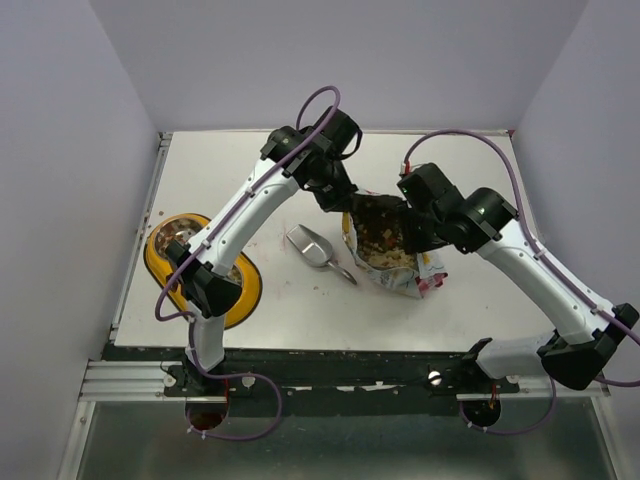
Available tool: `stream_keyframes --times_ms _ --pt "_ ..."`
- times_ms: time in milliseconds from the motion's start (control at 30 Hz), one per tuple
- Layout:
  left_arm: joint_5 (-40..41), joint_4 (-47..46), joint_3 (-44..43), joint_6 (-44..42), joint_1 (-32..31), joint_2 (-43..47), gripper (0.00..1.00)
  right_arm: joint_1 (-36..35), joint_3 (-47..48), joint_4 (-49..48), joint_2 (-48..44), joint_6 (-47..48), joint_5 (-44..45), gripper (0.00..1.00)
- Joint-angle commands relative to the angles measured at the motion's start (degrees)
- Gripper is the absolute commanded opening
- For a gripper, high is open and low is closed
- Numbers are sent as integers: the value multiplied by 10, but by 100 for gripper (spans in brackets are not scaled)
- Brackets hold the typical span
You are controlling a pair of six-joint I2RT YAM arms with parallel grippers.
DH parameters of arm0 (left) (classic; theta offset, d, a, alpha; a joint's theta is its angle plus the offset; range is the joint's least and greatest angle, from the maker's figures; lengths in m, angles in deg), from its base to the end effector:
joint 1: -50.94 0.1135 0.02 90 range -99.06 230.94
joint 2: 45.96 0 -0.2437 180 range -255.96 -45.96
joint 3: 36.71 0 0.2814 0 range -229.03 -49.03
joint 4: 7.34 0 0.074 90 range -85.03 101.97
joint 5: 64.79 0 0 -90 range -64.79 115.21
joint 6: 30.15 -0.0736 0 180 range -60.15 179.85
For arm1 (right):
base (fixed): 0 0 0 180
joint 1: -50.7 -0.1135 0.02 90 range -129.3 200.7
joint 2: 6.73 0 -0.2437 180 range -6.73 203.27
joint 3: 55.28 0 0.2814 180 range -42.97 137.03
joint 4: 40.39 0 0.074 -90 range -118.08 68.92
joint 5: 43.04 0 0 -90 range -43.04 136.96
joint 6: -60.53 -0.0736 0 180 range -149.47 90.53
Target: Serve the pet food
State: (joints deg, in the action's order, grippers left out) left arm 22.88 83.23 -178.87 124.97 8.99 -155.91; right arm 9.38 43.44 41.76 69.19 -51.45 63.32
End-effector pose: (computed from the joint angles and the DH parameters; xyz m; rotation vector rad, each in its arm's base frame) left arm 0.3094 -0.2821 0.3670 -0.5405 2.7161 -0.6645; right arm 0.2344 0.1785 0.3345 -0.3281 2.5215 0.0544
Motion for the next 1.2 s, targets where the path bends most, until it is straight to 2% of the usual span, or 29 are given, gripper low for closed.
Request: stream_keyframes --times_ms 0,200,367,467,500,533,600,700,767,800,833,867,1000,1167 --pt "54 -17 -67 57 35 43 0 -4 27 42 -4 2 -3 42" --pt "120 -72 -76 61 52 44 0 -4 46 7 17 33 -123 1" --pt "158 -76 -81 63 71 37 0 -4 66 -15 20 86 -257 1" --pt "165 -86 -81 38 79 36 0 -5 58 -21 13 93 -235 1" --pt "170 -92 -81 27 80 38 0 -5 63 -13 19 91 -204 5" --pt "172 -97 -81 19 80 38 0 -5 72 -7 25 87 -170 14" --pt "167 -99 -77 19 79 38 0 -5 104 -9 38 90 -151 40" --pt "142 -84 -80 42 80 35 0 -5 155 -47 61 90 -213 65" --pt "123 -82 -74 53 80 33 0 -7 162 -93 67 92 -256 72" --pt "118 -83 -72 55 80 32 0 -10 149 -122 61 92 -262 81" --pt "116 -81 -73 55 80 28 0 -11 133 -149 57 98 -269 83" --pt "115 -77 -74 58 81 25 0 -13 117 -169 55 100 -271 89" --pt "87 -56 -90 89 91 11 0 -55 101 -190 71 120 -237 90" --pt "-5 -58 -86 155 114 2 0 -183 74 -166 70 121 7 90"
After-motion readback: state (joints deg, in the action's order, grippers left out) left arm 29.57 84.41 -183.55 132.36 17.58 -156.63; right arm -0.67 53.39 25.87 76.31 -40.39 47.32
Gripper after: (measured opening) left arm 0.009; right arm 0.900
